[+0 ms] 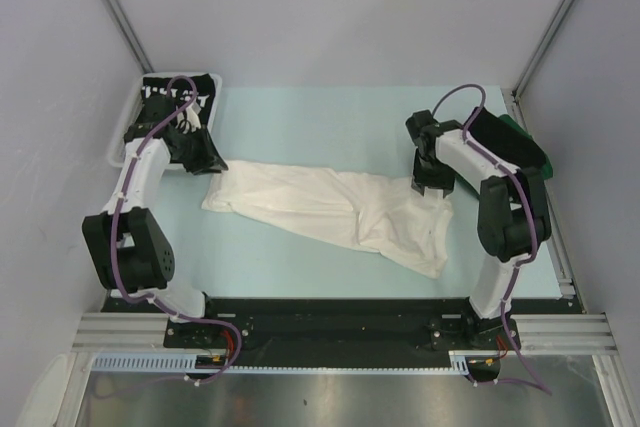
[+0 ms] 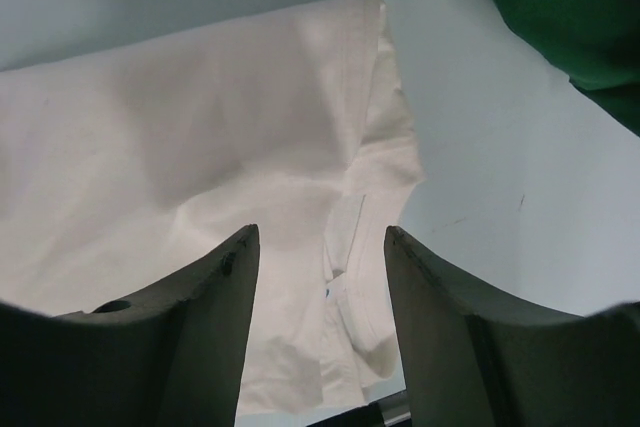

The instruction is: Fold and stack the t-shirts

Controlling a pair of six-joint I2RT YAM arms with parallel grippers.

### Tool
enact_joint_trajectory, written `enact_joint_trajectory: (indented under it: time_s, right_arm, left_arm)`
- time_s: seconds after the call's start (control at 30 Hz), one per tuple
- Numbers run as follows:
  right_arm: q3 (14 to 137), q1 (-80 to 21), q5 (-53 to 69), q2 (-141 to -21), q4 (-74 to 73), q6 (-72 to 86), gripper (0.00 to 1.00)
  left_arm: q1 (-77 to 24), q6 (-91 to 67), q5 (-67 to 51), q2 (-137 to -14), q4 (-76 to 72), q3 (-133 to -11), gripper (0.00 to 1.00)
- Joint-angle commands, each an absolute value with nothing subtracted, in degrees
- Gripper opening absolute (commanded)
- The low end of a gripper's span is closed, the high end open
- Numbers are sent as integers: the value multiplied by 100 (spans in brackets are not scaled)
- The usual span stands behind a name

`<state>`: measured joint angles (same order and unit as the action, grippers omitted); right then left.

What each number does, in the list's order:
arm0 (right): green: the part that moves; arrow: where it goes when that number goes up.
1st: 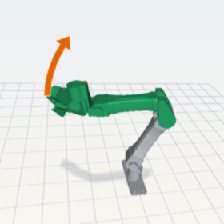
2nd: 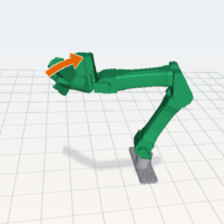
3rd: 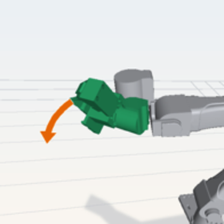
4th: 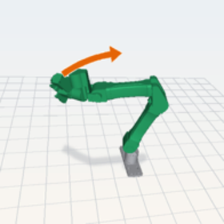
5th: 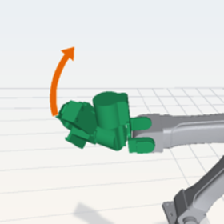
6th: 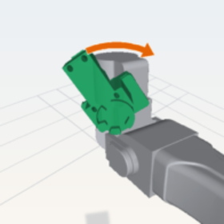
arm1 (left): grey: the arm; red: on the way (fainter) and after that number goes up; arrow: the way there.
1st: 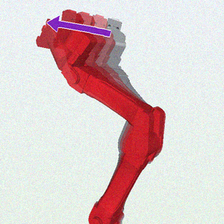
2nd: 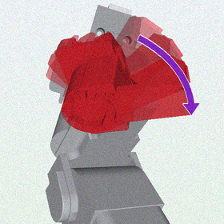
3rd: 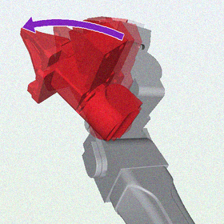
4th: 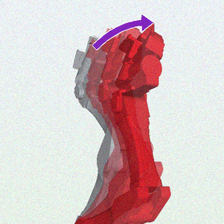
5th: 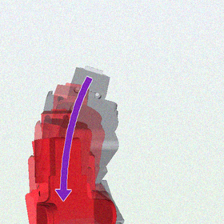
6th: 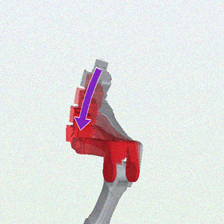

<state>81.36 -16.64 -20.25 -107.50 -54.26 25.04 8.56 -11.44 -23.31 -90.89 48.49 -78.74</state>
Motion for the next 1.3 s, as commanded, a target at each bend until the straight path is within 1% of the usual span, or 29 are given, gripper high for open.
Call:
enact_joint_trajectory:
  time_s: [0.0, 0.17, 0.27, 0.43, 0.63, 1.27]
  right_arm:
    - [8525, -1635, -1881, -10195, -5431, 2610, 58]
    - [9025, -1643, -1872, -10134, -5669, 2593, 59]
    - [9088, -1635, -1960, -10177, -5695, 2540, 59]
    - [8755, -1617, -2030, -10406, -5704, 2601, 59]
    - [8333, -1521, -2065, -10599, -5573, 2742, 59]
    - [7647, -1266, -1987, -11021, -5151, 2681, 59]
  left_arm:
    - [888, -1037, -1978, -9307, 4720, -8024, 30]
    - [792, -1064, -1960, -9729, 4658, -8296, 32]
    - [756, -1081, -2012, -9984, 4746, -8542, 31]
    - [738, -1055, -2144, -9941, 4746, -8648, 31]
    - [738, -1002, -2294, -9765, 4702, -8491, 31]
    - [738, -923, -2268, -9343, 4720, -8244, 31]
